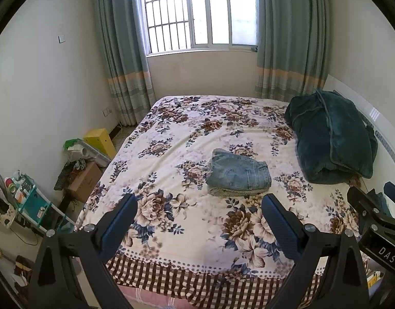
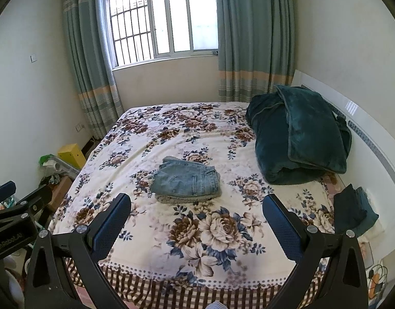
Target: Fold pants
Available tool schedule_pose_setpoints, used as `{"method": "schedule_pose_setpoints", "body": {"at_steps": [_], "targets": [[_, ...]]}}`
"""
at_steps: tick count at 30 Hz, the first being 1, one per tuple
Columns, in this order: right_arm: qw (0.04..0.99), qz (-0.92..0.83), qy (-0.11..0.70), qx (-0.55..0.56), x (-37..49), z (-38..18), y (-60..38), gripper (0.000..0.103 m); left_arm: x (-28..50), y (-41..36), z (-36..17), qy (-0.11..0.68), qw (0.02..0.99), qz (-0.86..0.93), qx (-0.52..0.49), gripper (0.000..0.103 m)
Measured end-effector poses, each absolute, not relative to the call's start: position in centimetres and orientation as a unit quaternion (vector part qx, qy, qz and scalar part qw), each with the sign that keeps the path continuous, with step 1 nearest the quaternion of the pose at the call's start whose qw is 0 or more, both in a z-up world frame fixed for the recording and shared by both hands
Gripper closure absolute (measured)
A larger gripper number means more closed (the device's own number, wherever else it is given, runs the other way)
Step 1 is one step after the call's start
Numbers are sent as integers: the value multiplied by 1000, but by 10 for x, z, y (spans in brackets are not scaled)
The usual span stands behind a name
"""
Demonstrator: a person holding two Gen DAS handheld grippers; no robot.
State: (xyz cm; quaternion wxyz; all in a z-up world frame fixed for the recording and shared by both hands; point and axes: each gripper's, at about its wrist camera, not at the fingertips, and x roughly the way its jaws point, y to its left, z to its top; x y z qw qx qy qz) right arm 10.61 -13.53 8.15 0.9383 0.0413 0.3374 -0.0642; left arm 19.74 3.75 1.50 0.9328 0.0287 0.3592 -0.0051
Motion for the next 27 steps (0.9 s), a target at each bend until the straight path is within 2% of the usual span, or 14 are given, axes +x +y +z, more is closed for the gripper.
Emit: {"method": "schedule_pose_setpoints", "body": {"at_steps": [27], "targets": [[937, -53, 342, 42, 110, 79, -128, 0, 187, 37, 15, 360, 933, -1, 23, 5]]}}
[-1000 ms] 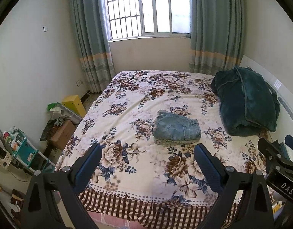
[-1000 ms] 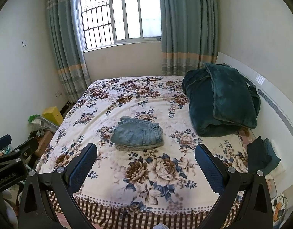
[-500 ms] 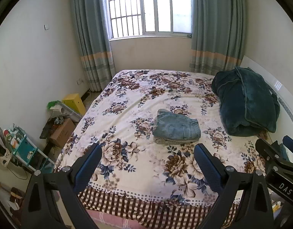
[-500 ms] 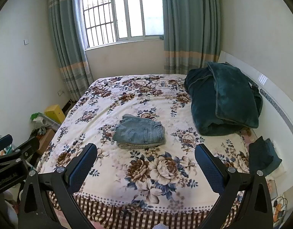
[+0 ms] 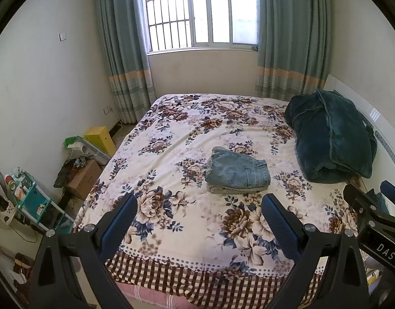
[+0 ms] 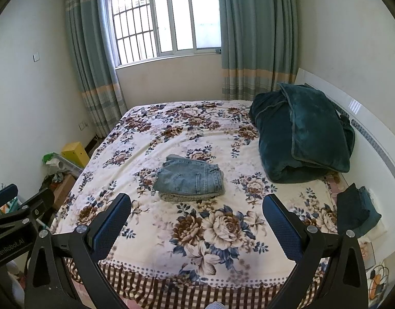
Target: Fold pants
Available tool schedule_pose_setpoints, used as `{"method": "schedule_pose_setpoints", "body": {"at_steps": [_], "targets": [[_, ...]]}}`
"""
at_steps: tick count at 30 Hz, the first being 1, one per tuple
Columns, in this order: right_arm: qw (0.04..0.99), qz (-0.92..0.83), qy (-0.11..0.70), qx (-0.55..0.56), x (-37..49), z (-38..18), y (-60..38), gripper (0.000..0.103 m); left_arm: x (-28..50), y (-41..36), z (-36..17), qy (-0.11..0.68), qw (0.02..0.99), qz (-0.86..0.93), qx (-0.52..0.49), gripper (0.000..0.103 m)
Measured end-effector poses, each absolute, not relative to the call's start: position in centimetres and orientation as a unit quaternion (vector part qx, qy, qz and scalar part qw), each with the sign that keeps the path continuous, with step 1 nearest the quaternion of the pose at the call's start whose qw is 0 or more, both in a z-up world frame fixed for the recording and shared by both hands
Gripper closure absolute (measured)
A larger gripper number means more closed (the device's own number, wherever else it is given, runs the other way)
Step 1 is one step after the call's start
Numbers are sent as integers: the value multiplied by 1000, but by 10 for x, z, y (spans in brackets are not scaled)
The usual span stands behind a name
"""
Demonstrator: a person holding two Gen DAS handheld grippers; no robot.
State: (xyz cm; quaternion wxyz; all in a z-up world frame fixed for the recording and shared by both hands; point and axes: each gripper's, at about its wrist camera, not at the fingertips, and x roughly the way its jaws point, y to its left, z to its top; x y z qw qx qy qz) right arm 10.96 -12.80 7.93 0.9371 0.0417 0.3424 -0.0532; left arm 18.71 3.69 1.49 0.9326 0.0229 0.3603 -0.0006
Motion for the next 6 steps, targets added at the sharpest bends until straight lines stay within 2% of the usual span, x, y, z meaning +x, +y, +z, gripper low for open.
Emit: {"method": "schedule_pose_setpoints", "body": {"at_steps": [6], "targets": [[937, -54, 341, 43, 109, 80, -128, 0, 180, 35, 18, 347, 938, 2, 23, 5]]}}
